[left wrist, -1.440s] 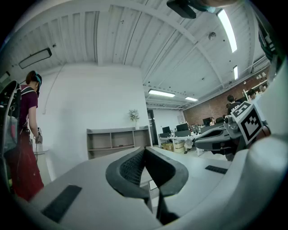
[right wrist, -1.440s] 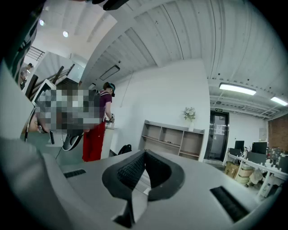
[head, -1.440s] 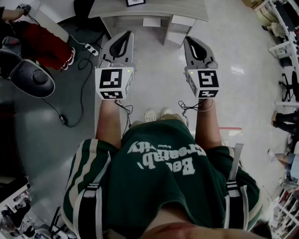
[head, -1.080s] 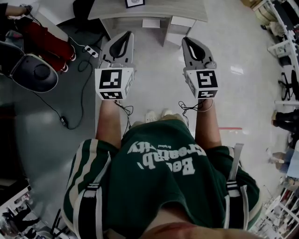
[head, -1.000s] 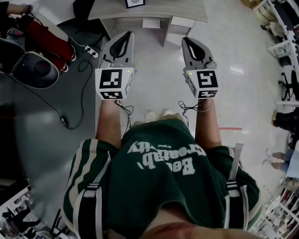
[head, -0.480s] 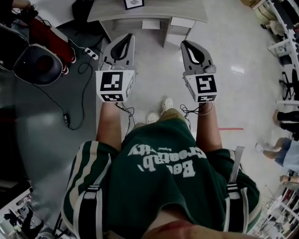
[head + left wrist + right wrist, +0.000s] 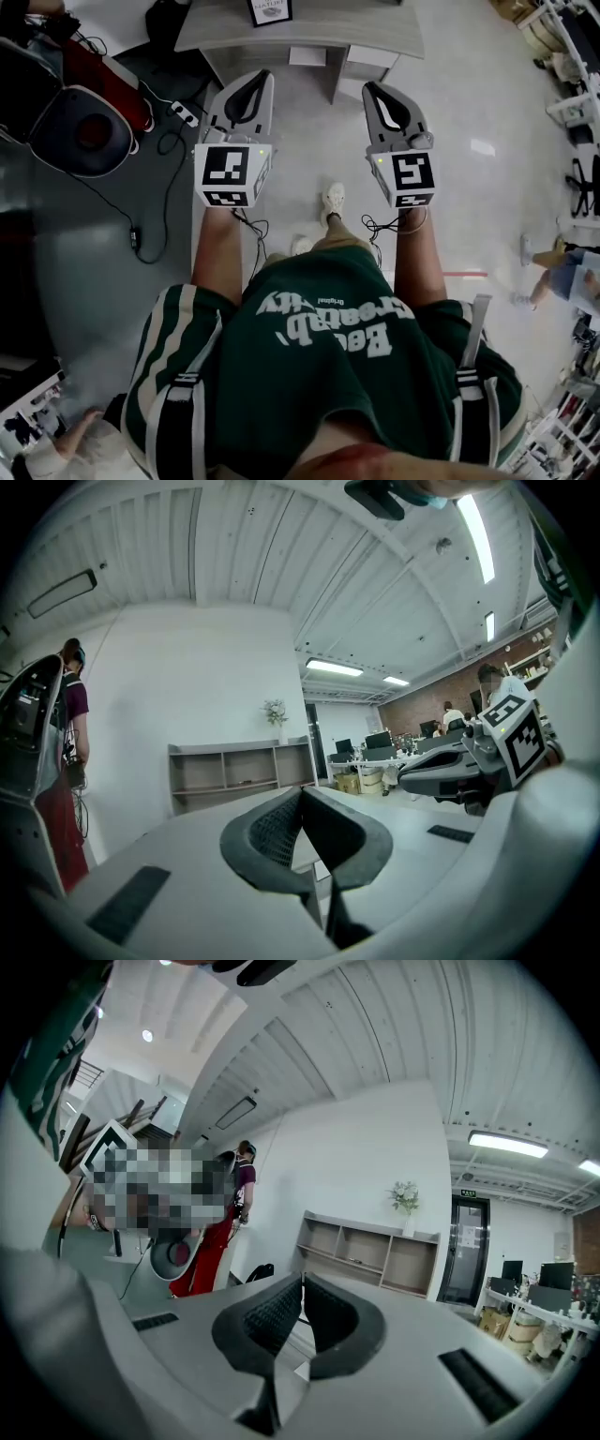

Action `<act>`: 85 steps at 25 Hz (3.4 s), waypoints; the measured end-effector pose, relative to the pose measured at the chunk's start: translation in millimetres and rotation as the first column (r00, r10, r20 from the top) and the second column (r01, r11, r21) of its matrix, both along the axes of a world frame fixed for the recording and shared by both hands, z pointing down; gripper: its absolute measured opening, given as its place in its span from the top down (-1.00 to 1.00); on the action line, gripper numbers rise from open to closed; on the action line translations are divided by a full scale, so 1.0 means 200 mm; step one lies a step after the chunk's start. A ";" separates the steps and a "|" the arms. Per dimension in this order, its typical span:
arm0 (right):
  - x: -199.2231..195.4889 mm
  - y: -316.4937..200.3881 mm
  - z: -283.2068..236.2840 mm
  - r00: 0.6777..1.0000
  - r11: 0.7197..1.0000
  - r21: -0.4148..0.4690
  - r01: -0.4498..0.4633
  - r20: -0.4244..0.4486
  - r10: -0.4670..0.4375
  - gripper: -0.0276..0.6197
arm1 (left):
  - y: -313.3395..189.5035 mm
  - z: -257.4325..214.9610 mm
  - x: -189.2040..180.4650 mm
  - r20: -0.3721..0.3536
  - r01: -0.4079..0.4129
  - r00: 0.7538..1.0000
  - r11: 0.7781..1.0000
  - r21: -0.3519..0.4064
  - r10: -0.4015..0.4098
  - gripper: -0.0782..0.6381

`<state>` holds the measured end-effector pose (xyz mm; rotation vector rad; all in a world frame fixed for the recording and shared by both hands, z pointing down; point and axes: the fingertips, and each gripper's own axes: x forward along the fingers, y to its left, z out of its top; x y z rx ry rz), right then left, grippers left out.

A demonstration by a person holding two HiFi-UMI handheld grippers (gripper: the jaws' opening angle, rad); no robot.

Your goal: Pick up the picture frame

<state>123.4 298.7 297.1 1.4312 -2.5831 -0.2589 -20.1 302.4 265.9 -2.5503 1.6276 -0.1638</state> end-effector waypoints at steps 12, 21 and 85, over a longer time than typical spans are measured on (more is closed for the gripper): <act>0.14 -0.79 -0.03 0.997 0.997 0.031 0.076 0.027 -0.077 0.81 | -0.72 -0.04 0.15 0.016 0.074 0.997 0.996 0.051 -0.075 0.73; 0.23 -1.23 0.01 0.991 0.993 0.027 0.115 0.070 -0.116 0.81 | -1.08 0.01 0.19 0.020 0.146 0.989 0.988 0.049 -0.147 0.73; -0.98 -3.00 0.13 0.999 1.000 0.004 0.004 0.033 -0.004 0.81 | -3.06 0.23 -0.96 0.021 0.000 1.000 1.000 0.015 -0.001 0.73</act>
